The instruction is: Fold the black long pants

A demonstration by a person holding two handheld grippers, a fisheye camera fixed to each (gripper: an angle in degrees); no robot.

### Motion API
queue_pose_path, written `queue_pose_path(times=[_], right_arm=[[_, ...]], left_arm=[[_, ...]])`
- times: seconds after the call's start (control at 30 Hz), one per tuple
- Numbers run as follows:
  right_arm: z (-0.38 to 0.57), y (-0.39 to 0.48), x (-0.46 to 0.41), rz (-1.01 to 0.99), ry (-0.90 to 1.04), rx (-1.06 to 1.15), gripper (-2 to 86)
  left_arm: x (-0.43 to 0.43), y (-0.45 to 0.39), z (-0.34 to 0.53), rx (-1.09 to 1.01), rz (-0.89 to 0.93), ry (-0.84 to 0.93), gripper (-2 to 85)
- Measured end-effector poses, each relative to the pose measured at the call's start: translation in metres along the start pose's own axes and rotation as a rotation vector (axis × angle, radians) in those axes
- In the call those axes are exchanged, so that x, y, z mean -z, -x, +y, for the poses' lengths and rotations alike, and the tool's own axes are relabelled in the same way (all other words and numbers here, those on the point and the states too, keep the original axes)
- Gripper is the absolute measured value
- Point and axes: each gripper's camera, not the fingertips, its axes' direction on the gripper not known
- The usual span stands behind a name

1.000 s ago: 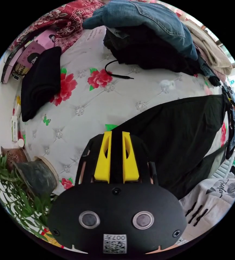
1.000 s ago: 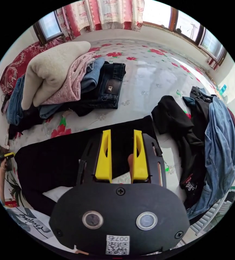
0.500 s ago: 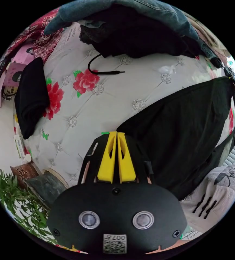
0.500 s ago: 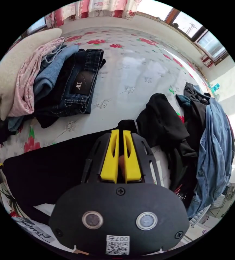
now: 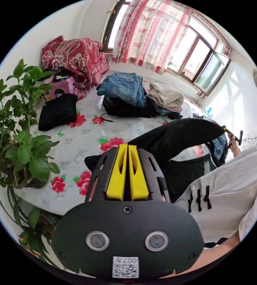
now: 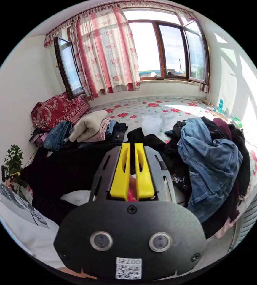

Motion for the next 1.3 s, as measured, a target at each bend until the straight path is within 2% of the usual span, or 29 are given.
queue_pose_path(times=[0.1, 0.17, 0.27, 0.33, 0.47, 0.63, 0.77, 0.83, 0.9, 1.0, 1.07, 1.17, 1.23, 1.3], right_arm=[[0.1, -0.039, 0.033, 0.035, 0.048, -0.142, 0.5], [0.191, -0.07, 0.032, 0.044, 0.182, -0.296, 0.7], [0.302, -0.097, 0.02, 0.1, 0.389, -0.543, 1.4], [0.348, -0.102, 0.027, 0.125, 0.364, -0.674, 2.0], [0.398, -0.111, 0.042, -0.038, 0.202, -0.826, 3.8], [0.419, -0.131, 0.028, -0.002, 0.264, -0.898, 4.6], [0.42, -0.145, 0.013, 0.009, 0.318, -0.969, 1.7], [0.409, -0.147, 0.008, -0.005, 0.345, -0.95, 0.8], [0.386, -0.141, 0.012, -0.044, 0.293, -0.846, 0.3], [0.331, -0.117, 0.036, -0.152, 0.125, -0.599, 0.0], [0.295, -0.086, 0.077, -0.195, -0.08, -0.341, 0.0], [0.288, -0.07, 0.124, -0.202, -0.259, -0.164, 0.1], [0.302, -0.078, 0.129, -0.186, -0.242, -0.169, 0.4], [0.327, -0.095, 0.112, -0.167, -0.138, -0.256, 0.8]], left_arm=[[0.019, -0.007, 0.084, 0.026, -0.022, 0.016, -1.0], [-0.014, 0.007, 0.155, 0.183, -0.013, 0.208, -1.0], [-0.057, 0.016, 0.223, 0.318, -0.013, 0.383, -1.0], [-0.062, 0.018, 0.237, 0.36, -0.038, 0.371, -1.0], [-0.051, 0.023, 0.224, 0.329, -0.034, 0.329, -1.0], [-0.047, 0.023, 0.207, 0.248, -0.048, 0.369, -1.0], [-0.03, 0.026, 0.193, 0.244, -0.022, 0.309, -1.0], [-0.02, 0.028, 0.184, 0.246, 0.007, 0.269, -1.0], [-0.007, 0.03, 0.172, 0.239, 0.041, 0.214, -1.0], [0.022, 0.032, 0.15, 0.223, 0.091, 0.098, -0.9], [0.048, 0.029, 0.139, 0.192, 0.081, 0.024, -0.9], [0.07, 0.025, 0.147, 0.144, 0.032, -0.014, -1.0], [0.072, 0.027, 0.164, 0.146, 0.012, -0.003, -1.0], [0.061, 0.03, 0.186, 0.165, 0.003, 0.053, -1.0]])
